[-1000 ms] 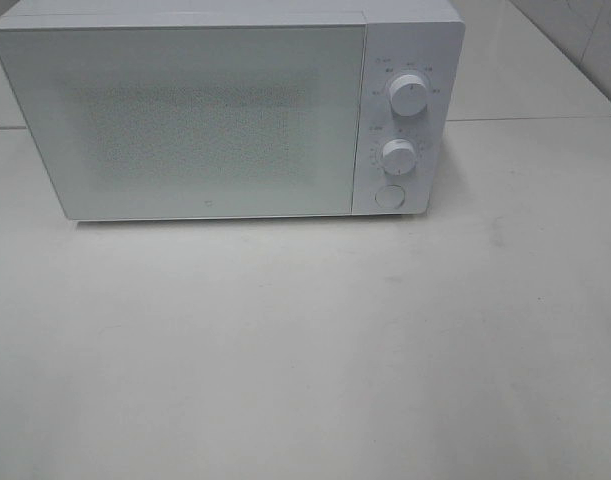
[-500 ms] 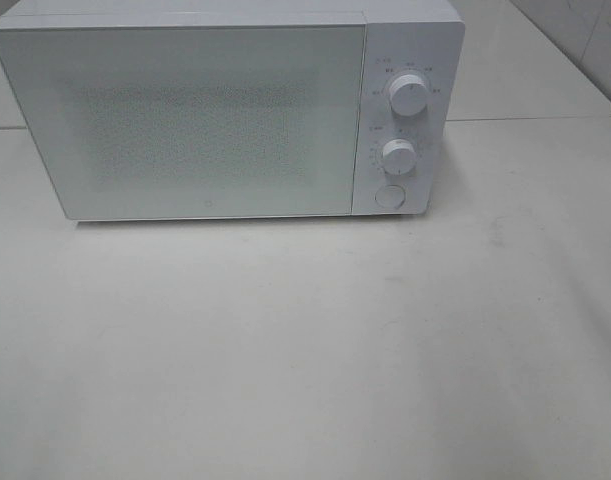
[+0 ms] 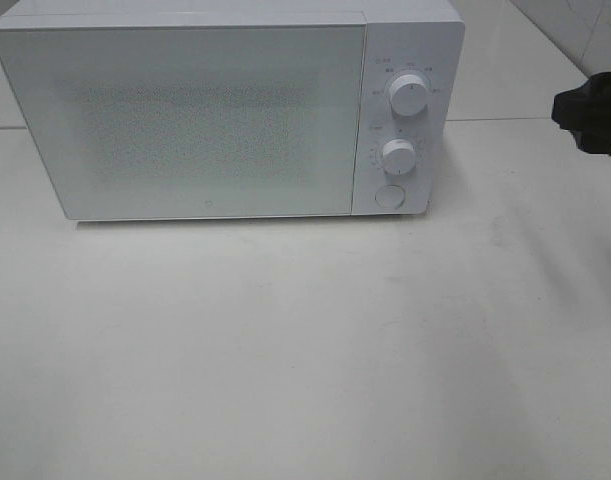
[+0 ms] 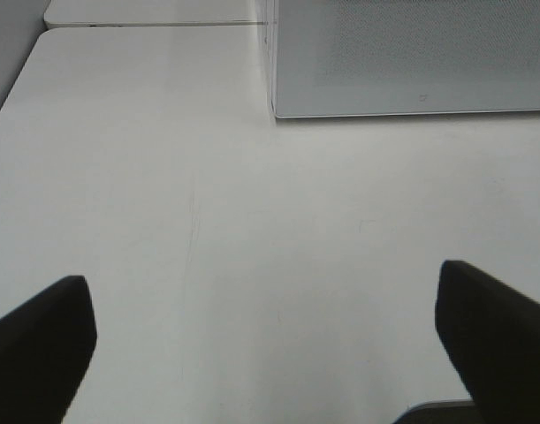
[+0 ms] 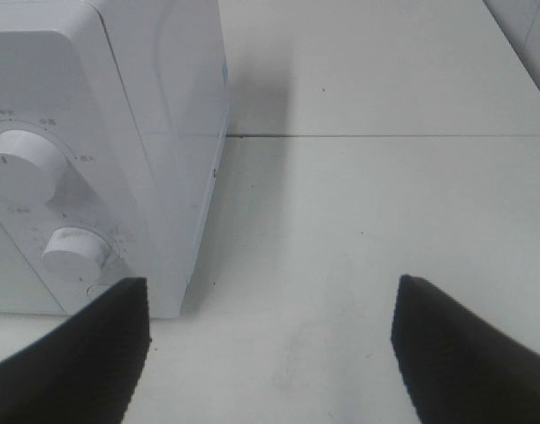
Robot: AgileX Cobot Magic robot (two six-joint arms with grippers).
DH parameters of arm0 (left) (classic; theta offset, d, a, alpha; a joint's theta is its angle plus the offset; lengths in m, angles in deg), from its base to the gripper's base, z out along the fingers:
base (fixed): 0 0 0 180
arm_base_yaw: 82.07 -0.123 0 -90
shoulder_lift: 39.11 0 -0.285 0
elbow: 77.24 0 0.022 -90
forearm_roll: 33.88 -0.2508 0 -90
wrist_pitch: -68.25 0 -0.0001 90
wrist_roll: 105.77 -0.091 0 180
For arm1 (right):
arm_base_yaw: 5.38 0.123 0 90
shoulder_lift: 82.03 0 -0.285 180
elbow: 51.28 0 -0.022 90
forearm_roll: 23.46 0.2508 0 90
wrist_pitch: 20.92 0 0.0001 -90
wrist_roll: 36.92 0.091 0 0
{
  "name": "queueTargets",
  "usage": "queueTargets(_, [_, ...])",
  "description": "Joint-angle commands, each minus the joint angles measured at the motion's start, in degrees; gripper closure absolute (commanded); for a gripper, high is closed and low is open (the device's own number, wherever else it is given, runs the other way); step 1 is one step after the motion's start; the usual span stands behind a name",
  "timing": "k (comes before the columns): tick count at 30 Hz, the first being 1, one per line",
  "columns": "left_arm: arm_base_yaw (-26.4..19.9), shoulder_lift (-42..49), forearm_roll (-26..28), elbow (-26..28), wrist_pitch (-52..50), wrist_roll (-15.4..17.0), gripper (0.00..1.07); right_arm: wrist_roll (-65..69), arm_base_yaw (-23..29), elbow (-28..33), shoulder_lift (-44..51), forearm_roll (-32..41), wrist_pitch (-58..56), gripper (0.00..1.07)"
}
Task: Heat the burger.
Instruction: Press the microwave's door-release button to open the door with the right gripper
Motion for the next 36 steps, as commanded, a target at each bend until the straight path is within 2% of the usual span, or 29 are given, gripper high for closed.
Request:
queueTargets(1, [-0.2, 0.4, 0.2, 0.0, -0.7, 0.2, 0.07, 0.3, 1.7, 1.3, -4.0, 0.0, 10.1, 0.33])
queueTargets(2, [-0.2, 0.4, 0.2, 0.0, -0.7, 0.2, 0.07, 0.2, 3.0, 2.9, -6.8, 0.0, 16.7, 0.33])
queueTargets(8, [-0.2, 0.4, 0.2, 0.0, -0.7, 0.2, 0.07, -3.8, 7.7, 5.8, -13.3, 6.2, 28.5, 0.33])
queueTargets(12, [-0.2, 0.4, 0.2, 0.0, -0.7, 0.2, 0.07, -9.9, 12.6, 7.0, -19.7, 14.4, 38.6, 0.33])
queueTargets(18, [-0.2, 0.4, 0.2, 0.0, -0.7, 0.2, 0.07, -13.8, 18.0, 7.0, -24.8, 22.3, 45.8, 0.33])
queueTargets(19, [-0.2, 0.4, 0.2, 0.0, -0.7, 0.2, 0.07, -15.1, 20.4, 7.0, -26.6, 25.5, 48.9, 0.33])
queueTargets(20, [-0.2, 0.4, 0.2, 0.0, -0.7, 0.2, 0.07, -15.1, 20.4, 7.0, -26.6, 25.5, 48.9, 0.33])
queueTargets(21, [-0.2, 0.4, 0.2, 0.0, -0.7, 0.2, 0.07, -16.3, 23.2, 7.0, -28.2, 28.8, 51.7, 0.33])
queueTargets(23, [-0.2, 0.4, 0.2, 0.0, -0.7, 0.2, 0.07, -17.1, 24.6, 7.0, -29.0, 30.6, 53.1, 0.33])
queueTargets(24, [-0.2, 0.4, 0.2, 0.0, -0.7, 0.2, 0.07, -17.9, 27.2, 6.9, -30.3, 34.7, 55.5, 0.33])
queueTargets(25, [-0.2, 0.4, 0.2, 0.0, -0.7, 0.2, 0.07, -17.9, 27.2, 6.9, -30.3, 34.7, 55.5, 0.33])
queueTargets(27, [-0.2, 0.4, 0.2, 0.0, -0.7, 0.2, 0.07, -18.3, 30.5, 6.9, -32.2, 39.1, 58.4, 0.33])
queueTargets(36, [-0.2, 0.4, 0.2, 0.0, -0.7, 0.2, 0.07, -18.6, 36.8, 5.8, -36.3, 43.5, 59.3, 0.33])
